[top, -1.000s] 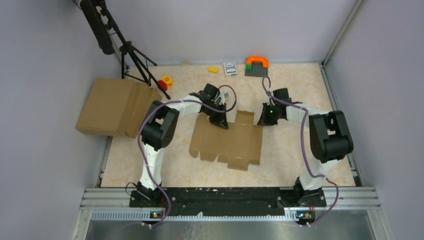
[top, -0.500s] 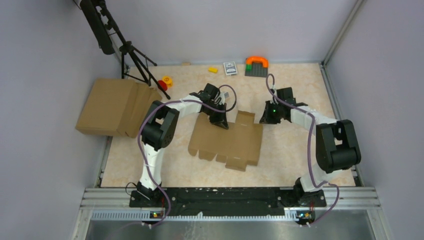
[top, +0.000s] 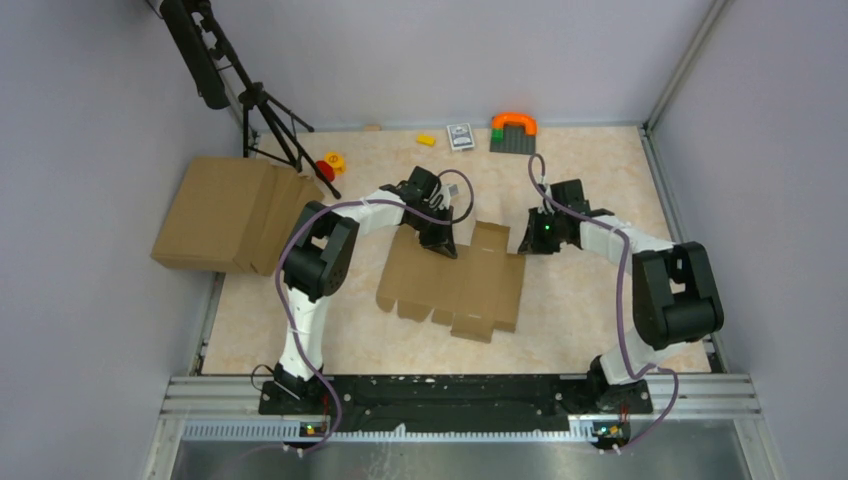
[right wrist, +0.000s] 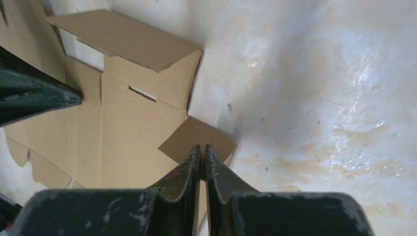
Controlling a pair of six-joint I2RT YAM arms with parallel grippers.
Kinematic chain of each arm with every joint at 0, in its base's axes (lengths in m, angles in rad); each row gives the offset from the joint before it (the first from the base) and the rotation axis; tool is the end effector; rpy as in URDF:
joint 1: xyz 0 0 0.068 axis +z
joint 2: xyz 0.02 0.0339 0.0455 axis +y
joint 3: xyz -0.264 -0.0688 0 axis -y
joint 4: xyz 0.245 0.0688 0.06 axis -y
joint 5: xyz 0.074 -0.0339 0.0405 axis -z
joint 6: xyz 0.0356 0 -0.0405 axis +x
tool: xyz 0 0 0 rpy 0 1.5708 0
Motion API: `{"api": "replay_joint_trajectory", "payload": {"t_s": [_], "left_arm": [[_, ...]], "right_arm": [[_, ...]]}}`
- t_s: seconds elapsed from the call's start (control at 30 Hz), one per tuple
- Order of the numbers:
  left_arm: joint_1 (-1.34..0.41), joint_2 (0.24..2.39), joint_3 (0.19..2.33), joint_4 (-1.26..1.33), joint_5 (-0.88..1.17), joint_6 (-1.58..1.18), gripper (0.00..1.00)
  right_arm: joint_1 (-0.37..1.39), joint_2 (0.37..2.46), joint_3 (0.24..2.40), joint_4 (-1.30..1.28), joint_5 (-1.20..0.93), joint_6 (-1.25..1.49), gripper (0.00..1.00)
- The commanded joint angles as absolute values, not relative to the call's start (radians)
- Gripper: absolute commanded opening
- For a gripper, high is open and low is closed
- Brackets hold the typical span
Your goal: Fold the paper box
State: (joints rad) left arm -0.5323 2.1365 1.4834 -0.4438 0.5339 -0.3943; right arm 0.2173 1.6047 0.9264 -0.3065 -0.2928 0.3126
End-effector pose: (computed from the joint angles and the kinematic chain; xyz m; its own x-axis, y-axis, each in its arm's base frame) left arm 0.3702 -0.2391 0.1420 -0.9526 0.1773 -0.2474 0.2936 0.7495 -0.5934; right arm 0.3075 0.0784 0.1803 -0.8856 0.1060 -0.4523 -0.0945 0.9121 0.3989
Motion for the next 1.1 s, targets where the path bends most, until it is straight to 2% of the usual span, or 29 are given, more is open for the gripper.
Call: {"api": "replay_joint_trajectory", "payload": {"t_s": [0.0,0.27,0.67,1.07], "left_arm": [[-0.529,2.166,1.49,-0.46,0.442,-0.366,0.0],[-0.53,2.167,1.482,-0.457,0.437,-0.367,0.0],[-0.533,2.17,1.489,-0.457,0.434,-0.371,0.0],[-0.534,2.168,1.489,-0.463,0.427,-0.371,0.0]], "right_arm": [[0.231,1.583,0.87,-0.306,-0.271,0.293,0.06],[0.231,1.639,0.807,-0.26,-0.224,0.321,0.04],[0.298,1.508,0.849,-0.322,-0.238,0.316,0.04],[0.335,1.555,0.798,-0.299,-0.152,0.324,0.04]]}}
